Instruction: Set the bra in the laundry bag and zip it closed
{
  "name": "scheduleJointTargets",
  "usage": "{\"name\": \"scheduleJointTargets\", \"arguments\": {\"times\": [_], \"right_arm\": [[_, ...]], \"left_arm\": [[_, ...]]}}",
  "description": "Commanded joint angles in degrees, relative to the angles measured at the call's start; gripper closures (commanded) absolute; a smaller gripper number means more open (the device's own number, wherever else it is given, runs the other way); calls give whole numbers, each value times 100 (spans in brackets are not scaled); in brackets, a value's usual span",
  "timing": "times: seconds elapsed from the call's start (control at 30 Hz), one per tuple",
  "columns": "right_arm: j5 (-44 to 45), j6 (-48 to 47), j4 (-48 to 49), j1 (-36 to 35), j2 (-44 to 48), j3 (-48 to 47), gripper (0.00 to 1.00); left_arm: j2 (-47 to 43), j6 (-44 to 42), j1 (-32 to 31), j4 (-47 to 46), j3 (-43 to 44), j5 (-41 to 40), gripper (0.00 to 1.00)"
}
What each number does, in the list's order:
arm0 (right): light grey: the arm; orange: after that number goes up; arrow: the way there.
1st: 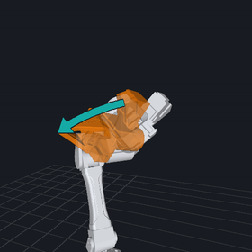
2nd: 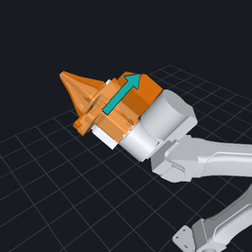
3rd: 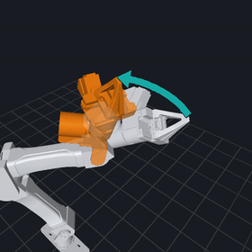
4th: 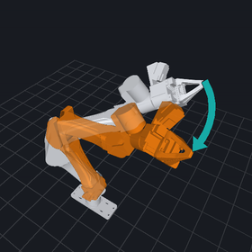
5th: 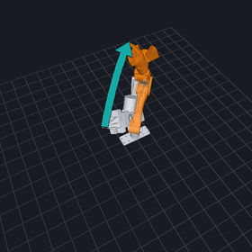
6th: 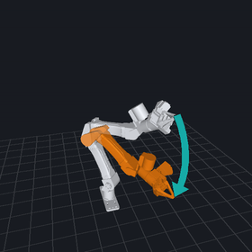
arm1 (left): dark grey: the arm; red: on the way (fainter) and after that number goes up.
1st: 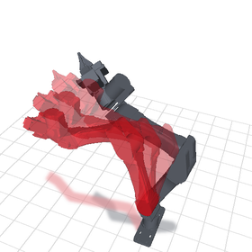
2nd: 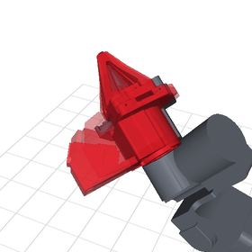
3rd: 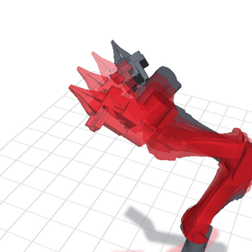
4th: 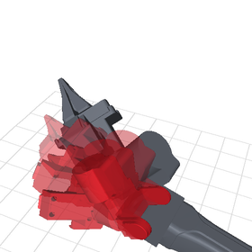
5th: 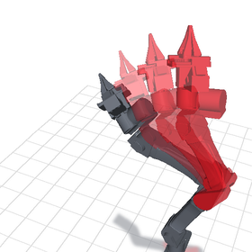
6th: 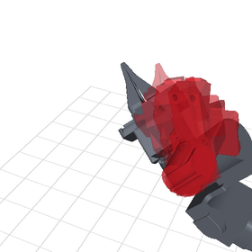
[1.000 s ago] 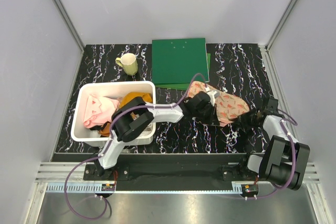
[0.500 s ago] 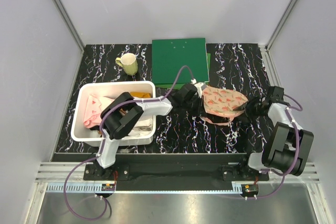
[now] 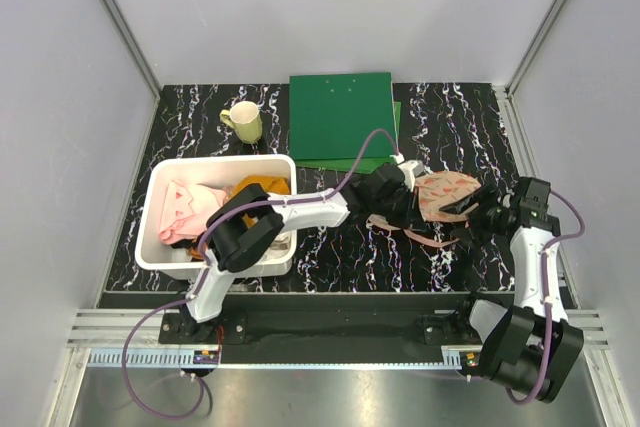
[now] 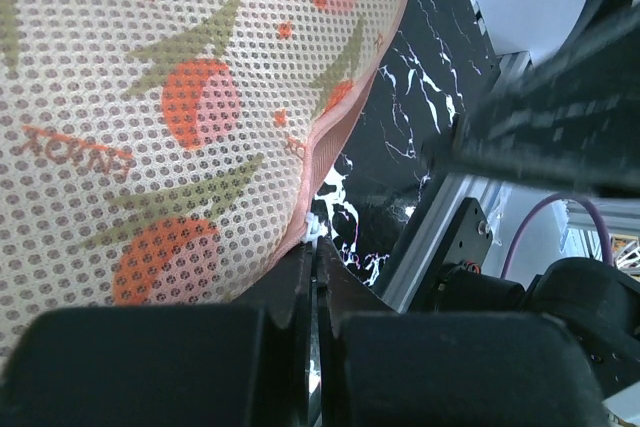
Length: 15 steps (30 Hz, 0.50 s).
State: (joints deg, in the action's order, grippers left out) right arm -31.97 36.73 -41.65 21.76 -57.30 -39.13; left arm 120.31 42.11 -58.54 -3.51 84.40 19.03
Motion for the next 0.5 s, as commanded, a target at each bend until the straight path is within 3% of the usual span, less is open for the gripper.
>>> {"name": "scheduleJointTargets", "arguments": {"times": [0.0,0.17,0.2,0.47], "right_arm": [[-318,326,-19,13,-18,248,32],[-425,686,647,4,-203,564,46],[-407,721,719,-5,-255,591,53],[-144,774,1281,-23,-809,714,59]], "left_arm": [[-34,96,-87,-185,279,-30,100],[-52,149,-227,-203,323,-13,100],[-60,157,-262,-194,331,-13,100],[-139,228,-351,-291,183,84,100]]}}
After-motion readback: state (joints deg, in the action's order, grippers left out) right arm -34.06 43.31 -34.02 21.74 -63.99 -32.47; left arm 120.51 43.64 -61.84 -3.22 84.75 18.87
